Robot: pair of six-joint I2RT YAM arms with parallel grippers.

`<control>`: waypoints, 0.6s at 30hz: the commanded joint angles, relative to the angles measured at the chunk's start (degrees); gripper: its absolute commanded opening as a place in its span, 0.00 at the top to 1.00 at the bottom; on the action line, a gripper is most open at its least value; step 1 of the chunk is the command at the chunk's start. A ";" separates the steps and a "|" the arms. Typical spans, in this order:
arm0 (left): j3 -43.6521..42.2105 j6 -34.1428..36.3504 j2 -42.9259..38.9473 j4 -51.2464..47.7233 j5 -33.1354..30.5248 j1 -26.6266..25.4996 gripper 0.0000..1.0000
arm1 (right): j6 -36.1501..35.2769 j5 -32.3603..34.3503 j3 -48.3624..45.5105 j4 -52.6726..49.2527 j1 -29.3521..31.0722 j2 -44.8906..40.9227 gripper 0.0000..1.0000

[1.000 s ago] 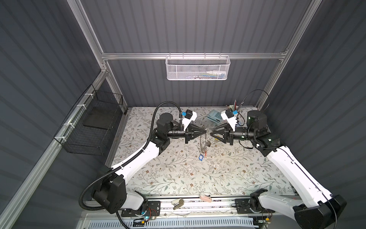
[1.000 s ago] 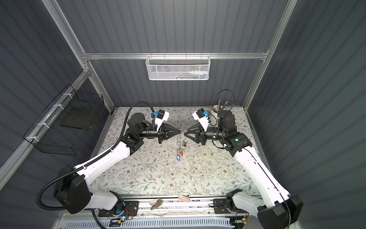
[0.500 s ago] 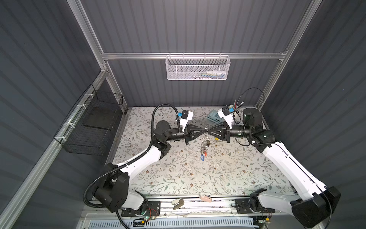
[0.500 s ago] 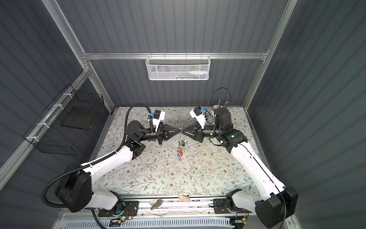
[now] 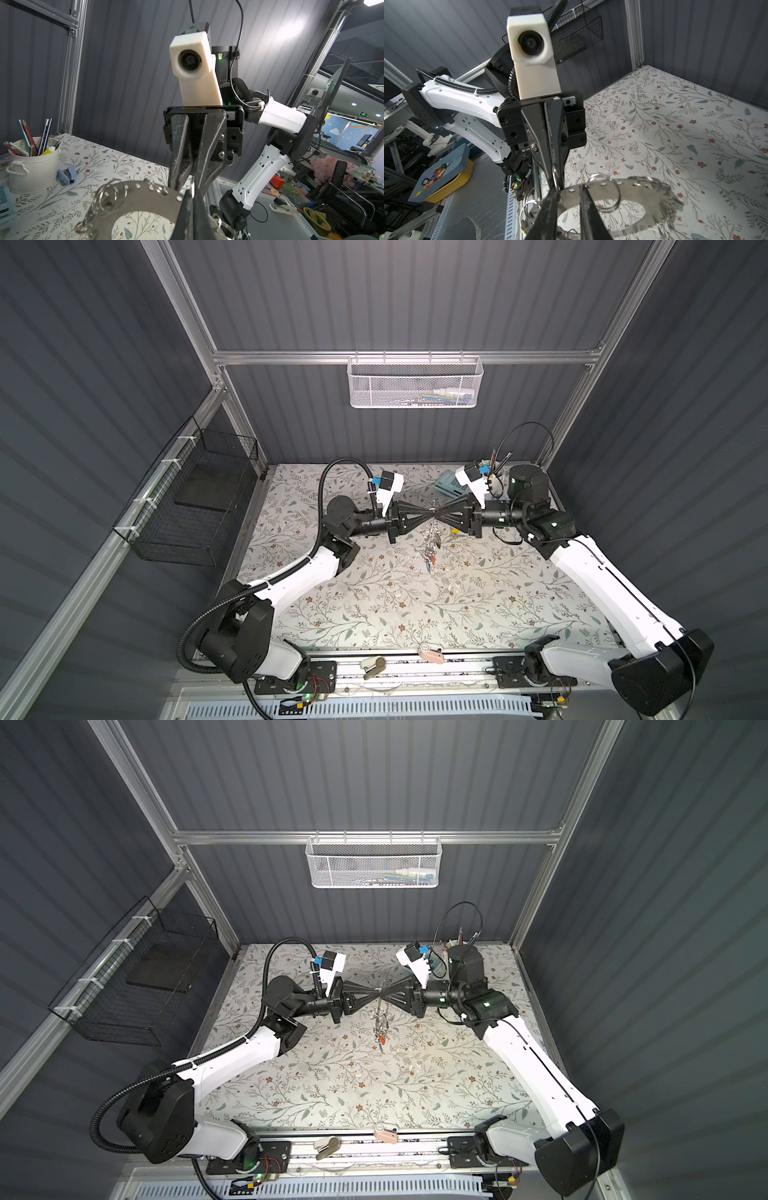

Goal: Put the keys on the keyring

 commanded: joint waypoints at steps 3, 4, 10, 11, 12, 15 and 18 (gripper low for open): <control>0.14 0.58 0.46 1.86 0.54 -0.83 1.00 | 0.78 -1.02 1.53 2.02 0.26 0.75 0.78; 0.28 0.65 0.61 1.86 0.53 -0.86 1.00 | 0.77 -1.08 1.41 1.95 0.26 0.79 0.78; 0.51 1.07 1.07 0.81 0.55 -1.05 1.00 | 1.04 -1.85 1.41 2.27 0.43 1.11 0.84; 0.55 1.09 1.14 0.81 0.54 -1.12 1.00 | 0.98 -1.86 1.45 2.30 0.46 1.36 0.85; 0.55 1.18 1.23 0.74 0.45 -1.12 1.00 | 0.98 -1.98 1.40 2.28 0.52 1.39 0.86; 0.85 1.90 1.32 -0.53 0.39 -1.12 1.00 | 1.20 -2.33 1.49 2.45 0.54 1.66 0.91; 0.99 2.26 1.48 -0.87 0.35 -1.08 1.00 | 1.30 -2.67 1.61 2.49 0.60 1.81 1.00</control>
